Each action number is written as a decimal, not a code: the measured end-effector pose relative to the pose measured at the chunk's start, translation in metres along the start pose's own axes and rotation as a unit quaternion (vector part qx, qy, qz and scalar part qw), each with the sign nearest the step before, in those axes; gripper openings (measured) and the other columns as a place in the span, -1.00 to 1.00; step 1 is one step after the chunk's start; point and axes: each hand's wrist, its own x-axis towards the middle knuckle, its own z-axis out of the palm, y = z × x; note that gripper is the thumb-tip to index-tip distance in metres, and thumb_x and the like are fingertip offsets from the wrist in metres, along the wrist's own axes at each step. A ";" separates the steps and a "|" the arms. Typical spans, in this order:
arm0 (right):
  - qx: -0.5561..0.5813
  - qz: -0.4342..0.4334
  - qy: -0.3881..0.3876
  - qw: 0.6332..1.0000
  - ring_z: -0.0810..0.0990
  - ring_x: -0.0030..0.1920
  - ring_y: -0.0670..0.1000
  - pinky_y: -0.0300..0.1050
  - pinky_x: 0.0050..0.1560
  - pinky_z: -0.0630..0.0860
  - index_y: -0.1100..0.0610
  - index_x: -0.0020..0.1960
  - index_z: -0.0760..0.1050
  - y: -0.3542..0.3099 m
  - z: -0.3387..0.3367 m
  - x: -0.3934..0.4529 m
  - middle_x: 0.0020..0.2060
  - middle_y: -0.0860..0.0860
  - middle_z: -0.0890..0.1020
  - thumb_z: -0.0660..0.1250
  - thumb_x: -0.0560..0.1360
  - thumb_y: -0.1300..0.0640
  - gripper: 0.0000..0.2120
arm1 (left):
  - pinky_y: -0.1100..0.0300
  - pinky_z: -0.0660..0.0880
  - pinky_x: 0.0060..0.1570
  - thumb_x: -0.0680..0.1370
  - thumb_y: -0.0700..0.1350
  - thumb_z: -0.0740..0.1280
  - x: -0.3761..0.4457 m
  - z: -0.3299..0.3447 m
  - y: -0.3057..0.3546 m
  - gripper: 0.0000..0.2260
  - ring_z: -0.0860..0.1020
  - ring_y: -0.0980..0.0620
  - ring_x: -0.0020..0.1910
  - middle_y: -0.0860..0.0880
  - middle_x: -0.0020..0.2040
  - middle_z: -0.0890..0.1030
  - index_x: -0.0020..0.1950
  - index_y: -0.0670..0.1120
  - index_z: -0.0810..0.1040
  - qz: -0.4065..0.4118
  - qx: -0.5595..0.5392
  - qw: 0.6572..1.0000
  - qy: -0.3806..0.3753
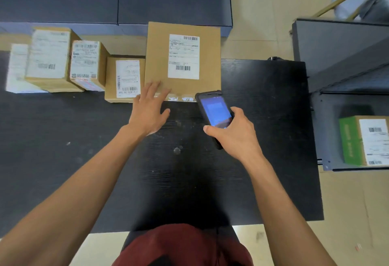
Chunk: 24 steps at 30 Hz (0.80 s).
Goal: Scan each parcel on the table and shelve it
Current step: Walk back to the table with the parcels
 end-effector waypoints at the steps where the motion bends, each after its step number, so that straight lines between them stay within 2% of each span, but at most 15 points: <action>1: 0.003 -0.003 0.002 1.000 0.53 0.18 -0.05 -0.02 0.12 0.53 0.09 0.59 0.18 -0.008 0.001 -0.002 -0.02 -0.26 0.52 0.54 0.31 -0.23 0.00 | -0.37 0.24 0.43 0.58 0.02 0.35 -0.002 0.001 0.000 -0.42 0.01 -0.16 0.63 -0.11 0.64 0.12 0.58 0.07 0.26 -0.001 0.003 1.000 -0.001; 3: -0.001 -0.008 0.005 1.000 0.55 0.10 -0.08 -0.03 0.03 0.54 0.10 0.52 0.26 -0.020 0.003 -0.004 -0.11 -0.27 0.53 0.54 0.32 -0.20 -0.09 | -0.37 0.26 0.42 0.58 0.00 0.36 -0.007 0.003 0.002 -0.41 0.01 -0.16 0.63 -0.10 0.64 0.12 0.59 0.07 0.25 -0.003 0.007 1.000 -0.004; 5: -0.017 -0.010 0.001 1.000 0.55 0.01 -0.15 -0.08 -0.12 0.51 0.01 0.31 0.36 -0.029 0.005 -0.005 -0.13 -0.25 0.56 0.54 0.33 -0.19 -0.32 | -0.36 0.28 0.40 0.57 -0.01 0.36 -0.013 0.006 0.003 -0.40 0.00 -0.16 0.63 -0.10 0.64 0.11 0.59 0.08 0.25 -0.006 0.007 1.000 -0.006; 8: -0.030 -0.010 -0.009 0.999 0.51 -0.05 -0.20 -0.11 -0.19 0.46 -0.06 0.07 0.31 -0.037 0.008 -0.006 -0.09 -0.21 0.58 0.54 0.32 -0.18 -0.48 | -0.34 0.28 0.40 0.58 -0.01 0.35 -0.019 0.010 0.005 -0.38 -0.03 -0.14 0.64 -0.09 0.65 0.08 0.61 0.09 0.22 -0.011 0.008 1.000 -0.009; 13: -0.042 -0.008 -0.007 0.999 0.54 -0.06 -0.14 0.02 -0.07 0.58 -0.01 0.06 0.42 -0.041 0.012 -0.009 -0.12 -0.20 0.53 0.55 0.29 -0.17 -0.51 | -0.32 0.27 0.40 0.60 -0.01 0.33 -0.020 0.011 0.005 -0.36 -0.09 -0.12 0.64 -0.08 0.66 0.03 0.63 0.11 0.15 -0.008 0.012 1.000 -0.017; 24: -0.058 -0.016 -0.021 0.998 0.56 -0.07 -0.08 0.06 -0.05 0.61 0.02 0.12 0.41 -0.038 0.017 -0.011 -0.11 -0.14 0.55 0.57 0.28 -0.17 -0.45 | -0.30 0.23 0.46 0.59 -0.02 0.33 -0.020 0.010 0.007 -0.35 -0.11 -0.13 0.65 -0.08 0.66 0.01 0.64 0.09 0.13 -0.009 0.012 1.000 -0.020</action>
